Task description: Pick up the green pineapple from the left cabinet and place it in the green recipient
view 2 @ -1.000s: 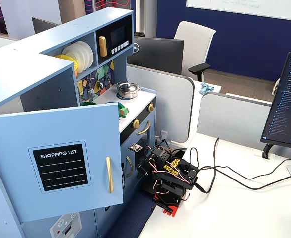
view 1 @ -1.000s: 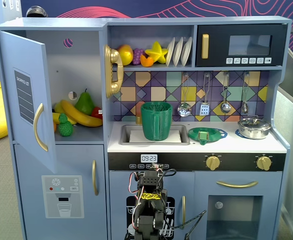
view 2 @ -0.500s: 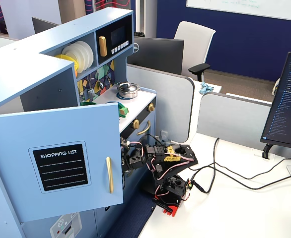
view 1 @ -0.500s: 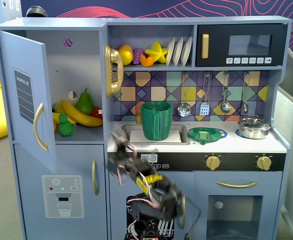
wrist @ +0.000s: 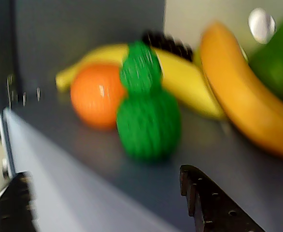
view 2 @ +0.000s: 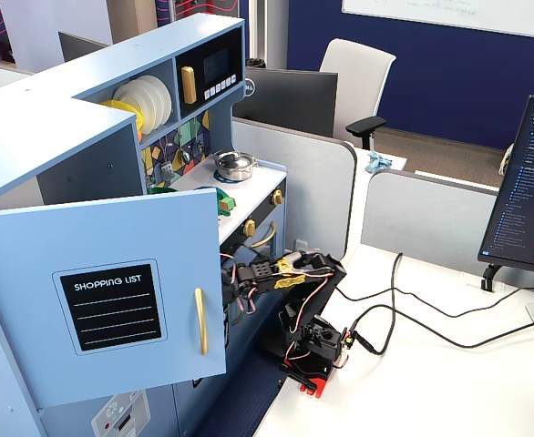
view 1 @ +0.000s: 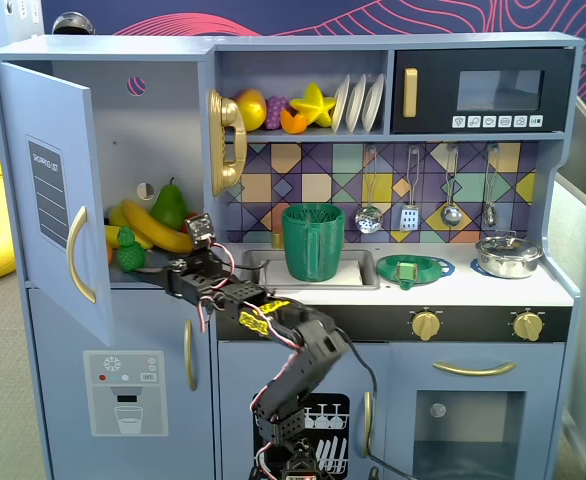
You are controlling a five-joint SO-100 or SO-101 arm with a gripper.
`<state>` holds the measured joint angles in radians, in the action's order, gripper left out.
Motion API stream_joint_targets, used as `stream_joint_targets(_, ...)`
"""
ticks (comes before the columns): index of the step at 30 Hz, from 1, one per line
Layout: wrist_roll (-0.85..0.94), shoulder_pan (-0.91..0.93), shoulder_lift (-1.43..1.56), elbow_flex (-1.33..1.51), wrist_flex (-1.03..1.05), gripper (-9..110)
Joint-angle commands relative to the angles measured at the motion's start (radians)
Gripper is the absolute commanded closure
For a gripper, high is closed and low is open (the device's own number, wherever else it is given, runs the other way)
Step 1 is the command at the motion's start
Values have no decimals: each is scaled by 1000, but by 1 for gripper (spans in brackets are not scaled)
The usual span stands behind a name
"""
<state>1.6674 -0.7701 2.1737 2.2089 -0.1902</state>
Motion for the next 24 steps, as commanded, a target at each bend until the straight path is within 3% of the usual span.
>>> stream_joint_targets(1, -5, 3, -74, -106, -112, 63)
stream_joint_targets(24, 46, 44, -489, -376, -239, 66)
